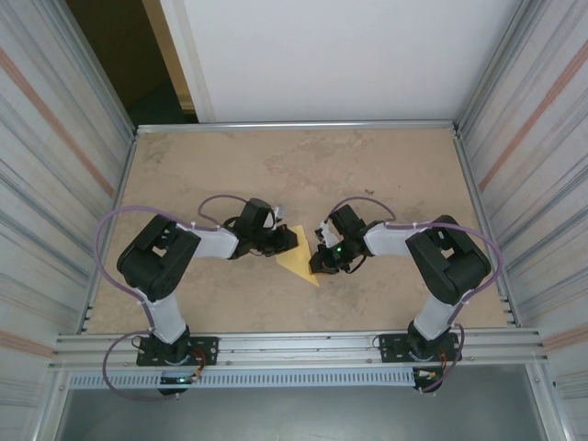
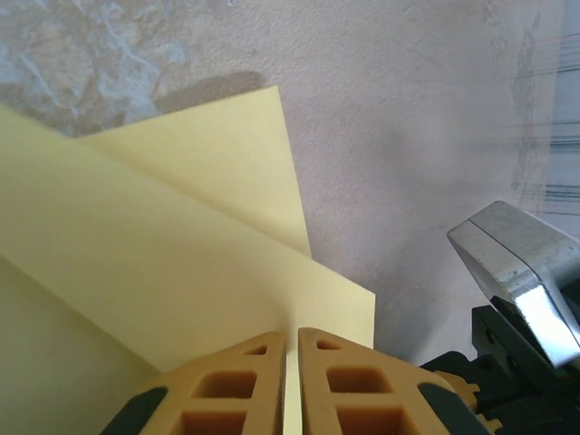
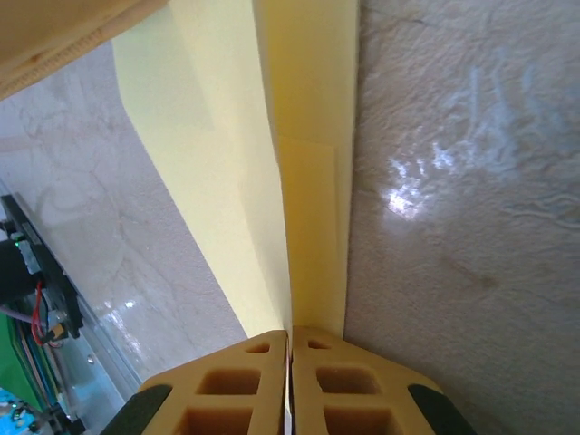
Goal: Fold a paper plane with a square sheet of paper (pick it up from the middle)
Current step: Fourth fold the wing at the center of the table.
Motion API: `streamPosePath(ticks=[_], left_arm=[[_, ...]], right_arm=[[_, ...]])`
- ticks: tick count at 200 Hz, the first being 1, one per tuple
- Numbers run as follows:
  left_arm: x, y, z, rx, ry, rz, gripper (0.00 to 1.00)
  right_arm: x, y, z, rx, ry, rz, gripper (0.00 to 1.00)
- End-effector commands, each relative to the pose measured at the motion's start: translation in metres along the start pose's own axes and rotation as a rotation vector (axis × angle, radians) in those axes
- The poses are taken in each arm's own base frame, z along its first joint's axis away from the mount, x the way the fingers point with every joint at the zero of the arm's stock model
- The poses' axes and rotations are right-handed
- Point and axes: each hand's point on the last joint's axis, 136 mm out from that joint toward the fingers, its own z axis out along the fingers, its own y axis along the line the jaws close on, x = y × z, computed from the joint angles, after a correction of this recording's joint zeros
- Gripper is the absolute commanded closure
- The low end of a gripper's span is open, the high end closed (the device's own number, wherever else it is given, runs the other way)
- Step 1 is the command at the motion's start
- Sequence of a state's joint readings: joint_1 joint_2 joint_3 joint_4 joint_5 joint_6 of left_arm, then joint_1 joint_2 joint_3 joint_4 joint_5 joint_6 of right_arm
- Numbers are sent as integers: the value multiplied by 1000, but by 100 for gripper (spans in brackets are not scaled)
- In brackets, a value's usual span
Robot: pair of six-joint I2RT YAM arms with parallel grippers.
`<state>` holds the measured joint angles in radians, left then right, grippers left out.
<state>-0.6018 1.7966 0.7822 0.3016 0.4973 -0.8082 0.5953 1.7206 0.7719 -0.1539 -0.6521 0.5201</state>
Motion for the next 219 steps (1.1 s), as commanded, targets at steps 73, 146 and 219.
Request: streamPosePath(ticks=[73, 146, 219], left_arm=[[-10, 5, 2, -16, -11, 2, 87], [-6, 18, -6, -85, -34, -5, 87], [-4, 28, -14, -136, -56, -8, 87]], right_arm=[[7, -19, 7, 44, 38, 64, 90], [9, -30, 10, 111, 53, 84, 86], [13, -48, 16, 205, 81, 137, 84]])
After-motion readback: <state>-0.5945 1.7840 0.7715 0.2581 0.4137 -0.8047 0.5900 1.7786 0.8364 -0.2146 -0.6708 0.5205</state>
